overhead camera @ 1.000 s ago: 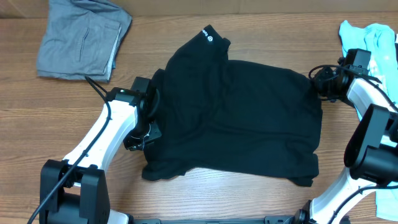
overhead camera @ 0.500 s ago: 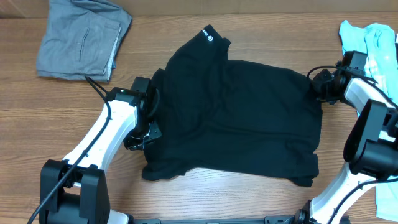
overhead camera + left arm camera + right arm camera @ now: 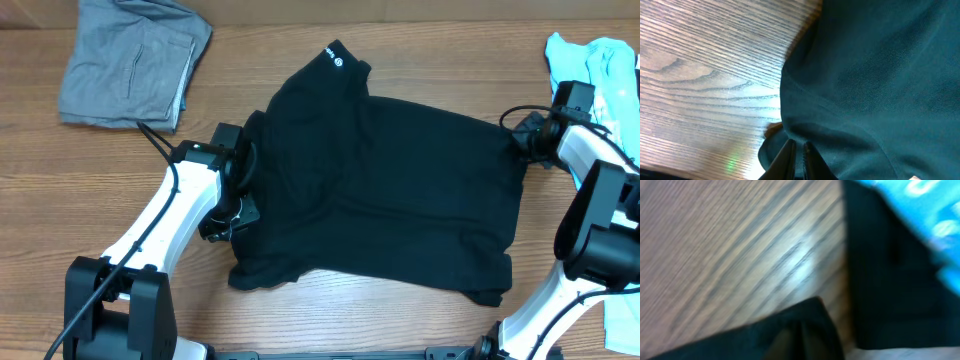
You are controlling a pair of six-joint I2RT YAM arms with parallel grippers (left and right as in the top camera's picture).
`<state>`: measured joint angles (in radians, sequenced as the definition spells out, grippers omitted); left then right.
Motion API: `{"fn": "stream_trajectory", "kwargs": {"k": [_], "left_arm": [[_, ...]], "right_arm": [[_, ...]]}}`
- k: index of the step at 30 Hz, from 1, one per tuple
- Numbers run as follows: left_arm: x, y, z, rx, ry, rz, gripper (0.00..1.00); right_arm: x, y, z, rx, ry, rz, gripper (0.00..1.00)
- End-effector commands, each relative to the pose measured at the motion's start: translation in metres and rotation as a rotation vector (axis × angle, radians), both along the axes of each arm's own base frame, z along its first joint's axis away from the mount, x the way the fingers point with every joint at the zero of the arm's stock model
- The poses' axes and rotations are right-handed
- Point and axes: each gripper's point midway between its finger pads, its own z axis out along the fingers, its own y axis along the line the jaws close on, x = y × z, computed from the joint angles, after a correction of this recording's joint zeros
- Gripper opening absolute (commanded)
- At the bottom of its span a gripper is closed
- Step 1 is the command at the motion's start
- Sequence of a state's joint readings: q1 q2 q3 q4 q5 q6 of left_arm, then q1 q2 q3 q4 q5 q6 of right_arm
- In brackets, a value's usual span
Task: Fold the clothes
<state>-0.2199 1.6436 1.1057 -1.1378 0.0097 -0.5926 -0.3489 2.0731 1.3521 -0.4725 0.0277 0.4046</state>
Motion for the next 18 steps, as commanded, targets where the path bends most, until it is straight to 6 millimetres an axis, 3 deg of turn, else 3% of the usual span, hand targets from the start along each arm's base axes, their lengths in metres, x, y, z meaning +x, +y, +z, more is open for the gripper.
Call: {"fn": "stream_trajectory", "kwargs": {"k": [1, 6, 8, 9, 10, 12, 13, 18], "left_arm": [[0.007, 0.004, -0.001, 0.012, -0.023, -0.014, 0.09], [0.011, 0.003, -0.001, 0.006, -0.041, -0.024, 0.11], [0.012, 0.003, -0.001, 0.005, -0.043, -0.024, 0.12], [0.012, 0.003, -0.001, 0.004, -0.043, -0.029, 0.11], [0.012, 0.003, -0.001, 0.003, -0.043, -0.037, 0.12], [0.013, 0.002, -0.001, 0.001, -0.046, -0.055, 0.12], [0.013, -0.001, -0.001, -0.02, -0.048, -0.085, 0.13], [0.026, -0.029, 0.002, -0.153, -0.108, -0.215, 0.12]], "right_arm": [[-0.001, -0.031, 0.011, -0.082, 0.052, -0.058, 0.14], [0.013, -0.043, 0.1, -0.094, 0.06, -0.122, 0.15], [0.013, -0.034, 0.139, -0.035, 0.04, -0.136, 0.15], [0.011, -0.017, 0.163, 0.043, 0.022, -0.1, 0.15], [0.009, -0.006, 0.175, 0.086, 0.016, -0.078, 0.15], [0.003, 0.017, 0.192, 0.168, 0.011, -0.024, 0.15], [-0.005, 0.043, 0.203, 0.239, 0.015, 0.063, 0.16], [-0.036, 0.095, 0.201, 0.32, 0.142, 0.243, 0.24]]}}
